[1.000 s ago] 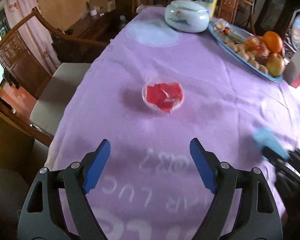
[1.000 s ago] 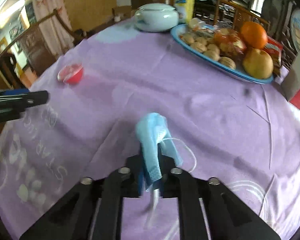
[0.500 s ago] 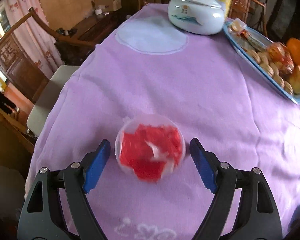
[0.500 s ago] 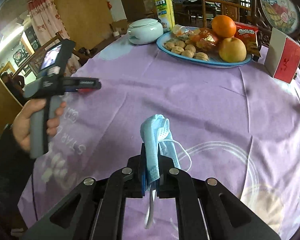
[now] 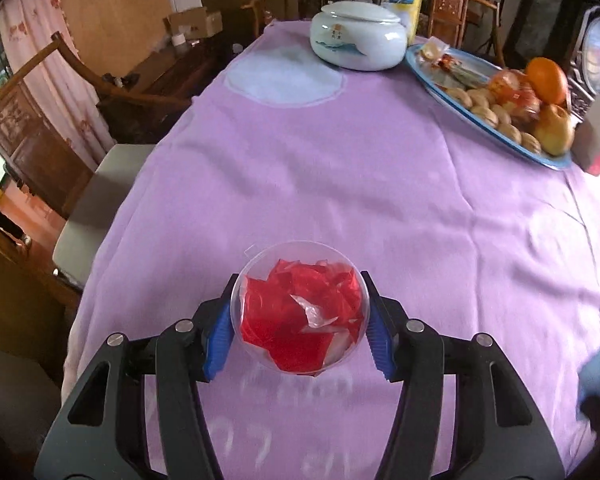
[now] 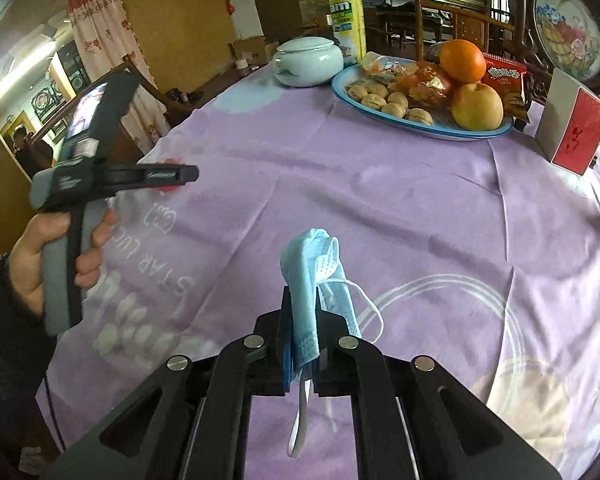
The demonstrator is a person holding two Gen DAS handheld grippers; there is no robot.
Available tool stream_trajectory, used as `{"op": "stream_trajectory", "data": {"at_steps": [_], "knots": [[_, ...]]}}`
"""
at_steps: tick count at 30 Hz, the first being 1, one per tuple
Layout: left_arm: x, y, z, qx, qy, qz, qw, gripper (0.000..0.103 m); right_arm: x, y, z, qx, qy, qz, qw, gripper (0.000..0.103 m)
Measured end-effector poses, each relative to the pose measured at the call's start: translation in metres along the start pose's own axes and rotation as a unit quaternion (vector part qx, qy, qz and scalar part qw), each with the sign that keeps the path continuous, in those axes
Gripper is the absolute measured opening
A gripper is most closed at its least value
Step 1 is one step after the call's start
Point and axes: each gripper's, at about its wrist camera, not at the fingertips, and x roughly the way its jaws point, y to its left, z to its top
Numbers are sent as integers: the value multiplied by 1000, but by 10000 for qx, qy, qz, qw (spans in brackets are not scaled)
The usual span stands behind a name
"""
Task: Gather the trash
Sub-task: 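Carry the jelly cup and face mask over the red basket with both tools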
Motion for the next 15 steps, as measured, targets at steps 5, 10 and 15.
{"op": "stream_trajectory", "data": {"at_steps": [5,10,15], "knots": [[-40,3,-50,-67,49,-150,9999,56,-10,15,-19,-31,69,4,10000,8],[-81,10,-108,-206,33,-306,9993,56,-22,33,-45,-67,172,24,9998,8],[-121,17,-159,-418,-99,-525,9977,56,-41,50,-71,-105,140,128,9998,8]]}}
